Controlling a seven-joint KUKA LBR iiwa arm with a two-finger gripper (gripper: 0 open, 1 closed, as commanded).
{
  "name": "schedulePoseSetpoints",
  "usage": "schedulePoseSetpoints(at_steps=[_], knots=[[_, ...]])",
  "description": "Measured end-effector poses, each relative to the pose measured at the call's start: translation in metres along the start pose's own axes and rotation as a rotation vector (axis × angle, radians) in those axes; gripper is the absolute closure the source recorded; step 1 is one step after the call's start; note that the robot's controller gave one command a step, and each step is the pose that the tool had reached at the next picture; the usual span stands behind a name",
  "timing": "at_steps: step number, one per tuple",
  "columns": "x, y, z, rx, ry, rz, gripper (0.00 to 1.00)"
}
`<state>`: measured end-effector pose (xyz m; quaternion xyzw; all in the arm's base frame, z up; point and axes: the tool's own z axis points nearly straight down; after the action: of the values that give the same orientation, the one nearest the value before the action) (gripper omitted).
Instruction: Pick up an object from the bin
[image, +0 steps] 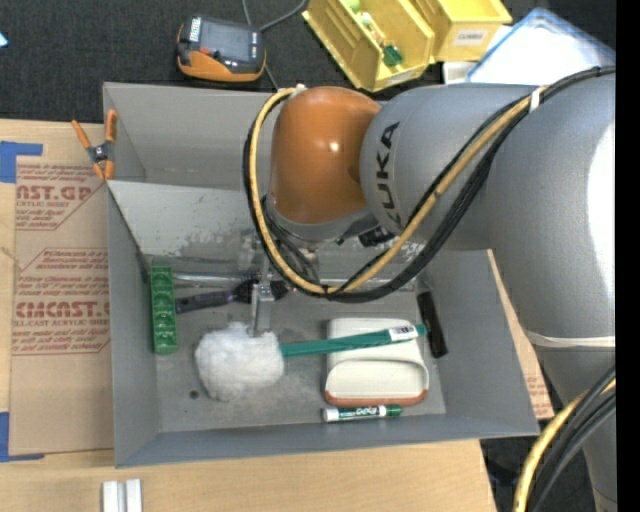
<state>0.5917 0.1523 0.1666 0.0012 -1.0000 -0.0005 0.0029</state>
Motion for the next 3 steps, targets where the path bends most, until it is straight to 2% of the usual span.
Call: schedulePoseSetpoints(at_steps=[1, 2, 3], knots=[[-0.002, -0.001, -0.004, -0.001, -0.007, 0.002, 0.00], [-0.005, -0.011, 0.094, -0.007, -0.016, 0.078, 0.00], [-0.001, -0.004, 0.050, -0.007, -0.021, 0.055, 0.00]])
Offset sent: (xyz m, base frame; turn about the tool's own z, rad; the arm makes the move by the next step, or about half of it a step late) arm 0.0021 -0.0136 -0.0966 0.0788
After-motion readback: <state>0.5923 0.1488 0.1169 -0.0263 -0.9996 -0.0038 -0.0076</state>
